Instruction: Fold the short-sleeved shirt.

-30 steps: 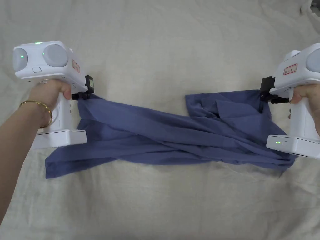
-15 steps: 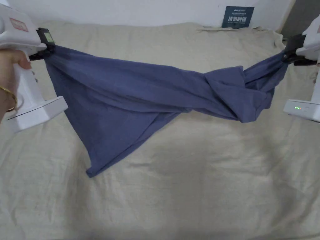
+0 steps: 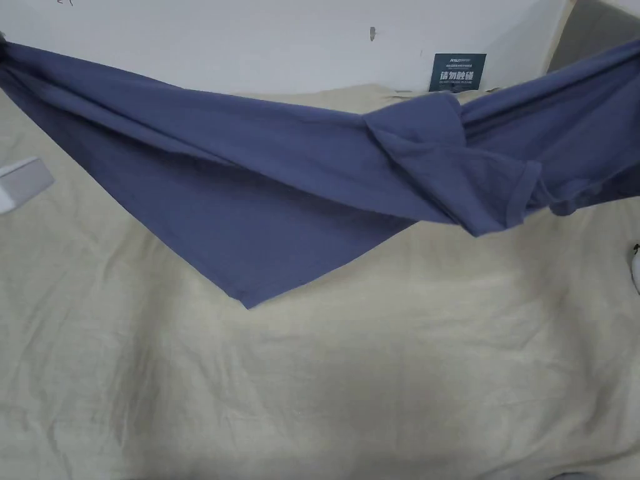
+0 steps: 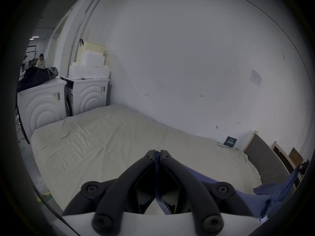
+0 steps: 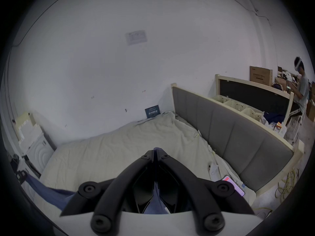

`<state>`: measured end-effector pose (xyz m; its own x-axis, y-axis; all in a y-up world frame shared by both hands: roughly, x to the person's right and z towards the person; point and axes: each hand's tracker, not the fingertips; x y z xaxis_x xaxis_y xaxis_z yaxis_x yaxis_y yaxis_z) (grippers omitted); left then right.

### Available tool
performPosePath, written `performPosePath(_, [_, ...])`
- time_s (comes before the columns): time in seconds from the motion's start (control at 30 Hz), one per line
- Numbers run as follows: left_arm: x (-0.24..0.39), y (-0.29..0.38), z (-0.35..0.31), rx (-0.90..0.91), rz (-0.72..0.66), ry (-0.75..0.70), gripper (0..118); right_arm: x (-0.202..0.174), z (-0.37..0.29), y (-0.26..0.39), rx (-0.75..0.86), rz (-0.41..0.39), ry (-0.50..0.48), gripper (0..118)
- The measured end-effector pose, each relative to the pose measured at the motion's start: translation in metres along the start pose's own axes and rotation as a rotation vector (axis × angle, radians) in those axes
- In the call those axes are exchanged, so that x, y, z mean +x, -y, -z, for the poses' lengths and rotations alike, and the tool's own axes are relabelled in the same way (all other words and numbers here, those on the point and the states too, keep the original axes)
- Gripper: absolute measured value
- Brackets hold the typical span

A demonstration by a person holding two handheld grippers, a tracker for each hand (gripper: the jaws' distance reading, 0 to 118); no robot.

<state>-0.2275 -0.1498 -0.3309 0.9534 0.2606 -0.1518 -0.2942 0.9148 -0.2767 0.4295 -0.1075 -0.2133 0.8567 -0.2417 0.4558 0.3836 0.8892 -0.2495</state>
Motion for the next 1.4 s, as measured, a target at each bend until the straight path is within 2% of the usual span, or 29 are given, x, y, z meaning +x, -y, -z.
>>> performPosePath(0.23, [-0.018, -0.015, -0.014, 0.044, -0.105, -0.062, 0, 0.031, -0.017, -0.02, 0.039, 0.089, 0.012, 1])
performPosePath(0.43, [0.001, -0.025, -0.013, 0.073, -0.061, -0.118, 0, 0.021, -0.011, -0.03, 0.052, 0.065, 0.023, 1])
performPosePath(0.7, [0.032, -0.053, 0.047, 0.067, 0.011, -0.197, 0, -0.015, 0.041, -0.052, 0.019, 0.006, 0.073, 1])
performPosePath(0.97, [0.082, -0.094, 0.146, 0.109, 0.101, -0.252, 0, -0.068, 0.127, -0.088, 0.041, -0.082, 0.127, 1])
performPosePath(1.17, [0.118, -0.1, 0.213, 0.137, 0.106, -0.26, 0, -0.089, 0.193, -0.104, 0.077, -0.072, 0.156, 1])
performPosePath(1.4, [0.129, -0.049, 0.269, 0.082, 0.139, -0.256, 0, -0.079, 0.247, -0.072, 0.021, -0.037, 0.181, 1])
